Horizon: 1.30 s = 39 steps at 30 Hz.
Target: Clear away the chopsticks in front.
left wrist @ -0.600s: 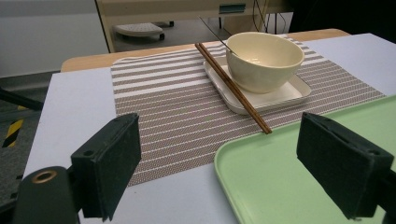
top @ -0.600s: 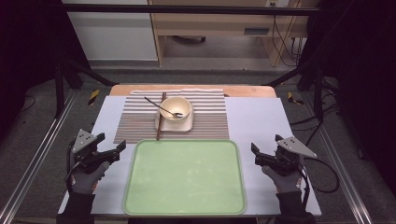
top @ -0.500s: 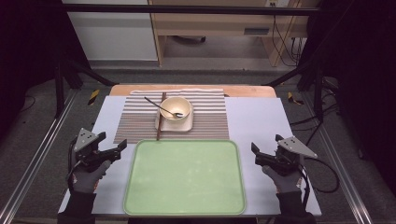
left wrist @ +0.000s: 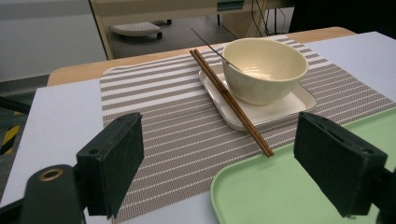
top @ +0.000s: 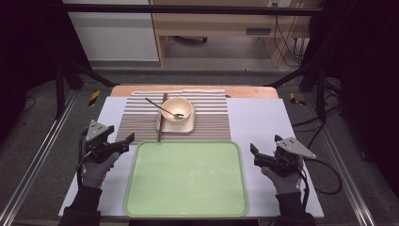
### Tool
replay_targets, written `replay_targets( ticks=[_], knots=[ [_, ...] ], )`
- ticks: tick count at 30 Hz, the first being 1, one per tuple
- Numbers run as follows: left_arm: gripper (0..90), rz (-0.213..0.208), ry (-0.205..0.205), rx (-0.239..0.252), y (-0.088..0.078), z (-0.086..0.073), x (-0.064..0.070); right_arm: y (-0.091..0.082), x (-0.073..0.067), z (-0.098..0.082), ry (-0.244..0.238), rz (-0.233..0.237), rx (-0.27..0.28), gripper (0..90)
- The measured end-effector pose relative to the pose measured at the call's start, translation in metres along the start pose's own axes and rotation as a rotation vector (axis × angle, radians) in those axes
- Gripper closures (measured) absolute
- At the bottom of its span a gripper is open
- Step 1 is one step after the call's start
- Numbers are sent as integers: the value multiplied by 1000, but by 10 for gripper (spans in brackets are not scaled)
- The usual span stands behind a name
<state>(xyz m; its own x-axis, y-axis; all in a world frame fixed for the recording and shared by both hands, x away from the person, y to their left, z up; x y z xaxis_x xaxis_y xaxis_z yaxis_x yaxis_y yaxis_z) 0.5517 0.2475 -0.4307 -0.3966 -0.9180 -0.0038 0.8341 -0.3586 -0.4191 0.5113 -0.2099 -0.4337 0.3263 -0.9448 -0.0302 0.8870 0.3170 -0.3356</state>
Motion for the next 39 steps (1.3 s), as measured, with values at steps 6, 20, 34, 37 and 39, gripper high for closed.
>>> replay_targets(
  ticks=[6,20,34,37,39],
  knots=[
    [170,-3,-1,-6,14,7,2,3,-1,-2,-8,-2,-9,75],
    [224,0,35,-79,64,8,12,3,-2,0,-8,-4,-5,79],
    [348,-4,71,-120,104,8,23,6,-3,-2,-11,-7,-13,84],
    [383,-8,73,-140,113,6,25,6,-3,-2,-10,-7,-15,85],
    [413,-9,79,-155,118,4,25,6,-4,-2,-8,-3,-17,86]
  ],
)
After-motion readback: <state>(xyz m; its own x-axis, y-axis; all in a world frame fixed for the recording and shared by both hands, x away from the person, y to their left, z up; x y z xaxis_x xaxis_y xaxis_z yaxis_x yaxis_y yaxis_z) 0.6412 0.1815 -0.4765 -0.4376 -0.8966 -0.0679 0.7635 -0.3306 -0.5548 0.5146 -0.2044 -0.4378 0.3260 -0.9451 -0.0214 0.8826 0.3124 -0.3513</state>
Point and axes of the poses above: each handheld gripper's, and its own axes: y roughly forward along the jaws, z roughly out of its top, x roughly to its right, the point moved 9 cm from there along y, roughly forward along the jaws, and after that the axes turned 1 degree about y, right-handed, at the moved point
